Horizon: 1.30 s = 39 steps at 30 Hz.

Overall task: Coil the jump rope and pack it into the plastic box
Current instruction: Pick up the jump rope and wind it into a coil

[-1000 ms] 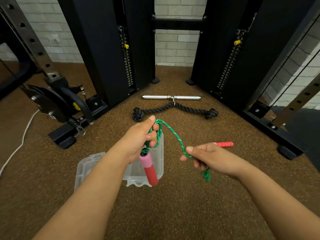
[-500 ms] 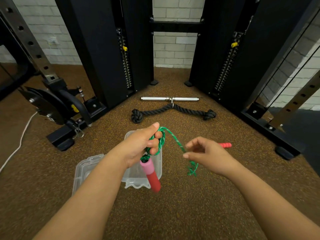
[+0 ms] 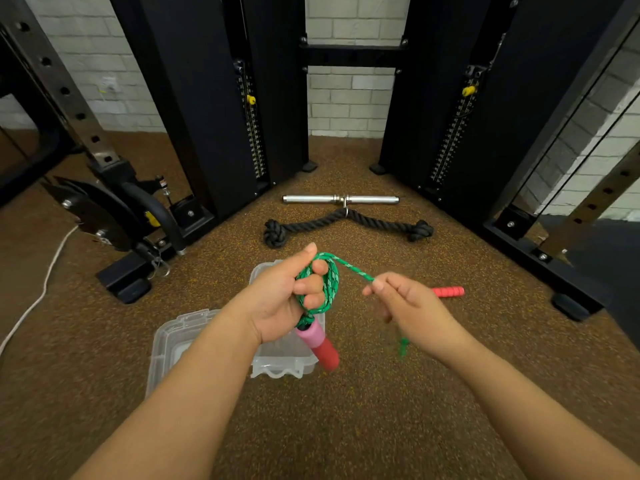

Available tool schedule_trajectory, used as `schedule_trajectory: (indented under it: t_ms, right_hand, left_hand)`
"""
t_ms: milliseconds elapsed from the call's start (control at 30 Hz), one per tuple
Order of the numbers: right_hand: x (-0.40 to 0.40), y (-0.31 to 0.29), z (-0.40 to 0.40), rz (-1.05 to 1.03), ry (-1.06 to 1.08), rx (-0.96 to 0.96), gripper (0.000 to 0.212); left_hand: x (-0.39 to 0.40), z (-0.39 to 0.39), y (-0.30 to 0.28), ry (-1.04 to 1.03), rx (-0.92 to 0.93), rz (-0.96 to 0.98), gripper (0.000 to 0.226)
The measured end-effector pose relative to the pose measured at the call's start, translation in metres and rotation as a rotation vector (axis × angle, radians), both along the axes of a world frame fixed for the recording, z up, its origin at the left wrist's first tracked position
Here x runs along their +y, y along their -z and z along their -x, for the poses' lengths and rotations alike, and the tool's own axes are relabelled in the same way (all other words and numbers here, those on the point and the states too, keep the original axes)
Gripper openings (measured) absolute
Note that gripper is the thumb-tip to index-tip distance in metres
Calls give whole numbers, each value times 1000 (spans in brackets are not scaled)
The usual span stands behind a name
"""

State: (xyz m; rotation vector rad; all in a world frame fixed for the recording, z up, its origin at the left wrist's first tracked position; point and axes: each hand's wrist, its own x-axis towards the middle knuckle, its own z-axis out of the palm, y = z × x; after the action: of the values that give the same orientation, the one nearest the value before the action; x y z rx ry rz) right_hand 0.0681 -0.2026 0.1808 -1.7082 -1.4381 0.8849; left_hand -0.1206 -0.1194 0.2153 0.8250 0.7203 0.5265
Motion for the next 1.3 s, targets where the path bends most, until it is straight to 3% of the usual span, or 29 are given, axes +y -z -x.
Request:
schedule_trajectory:
  t_ms: [133,300,467,600,667,767,867,967,1100,1200,1300]
  right_hand:
    - [-10,22,22,58,-202,-467,25]
    - [-14,23,45,-13,-353,-572,31]
    - [-12,0,52,-63,-391,-406,32]
    - [-12,-22,44,-72,-276,-149,24]
    - [-10,-32,39,-90,-204,-44,24]
    - [-7,-39,30,-76,-144,105,25]
    - [-2,-40,20,-95,-101,137,23]
    - [2,-41,13,-116,-50,224,22]
    - [8,-35,7,-113,49,253,26]
    - [9,-19,5,-51,120,204,30]
    - [8,-2,9,-8,111,166,34]
  left_hand:
    - [-2,-4,2,-41,-70,70,42]
    - [-3,-6,9,-7,115,-117,57]
    - [-2,-3,20,151,459,-328,74]
    - [7,3,31,180,560,-305,96]
    - [9,5,33,206,528,-288,103]
    - [7,3,31,252,495,-376,78]
    - [0,1,22,332,507,-440,76]
    - [-3,4,17,439,462,-400,77]
    - [-10,4,6,559,307,-287,60]
    - [-12,1,-1,399,166,-204,43]
    - [-6,0,-4,183,41,-83,40]
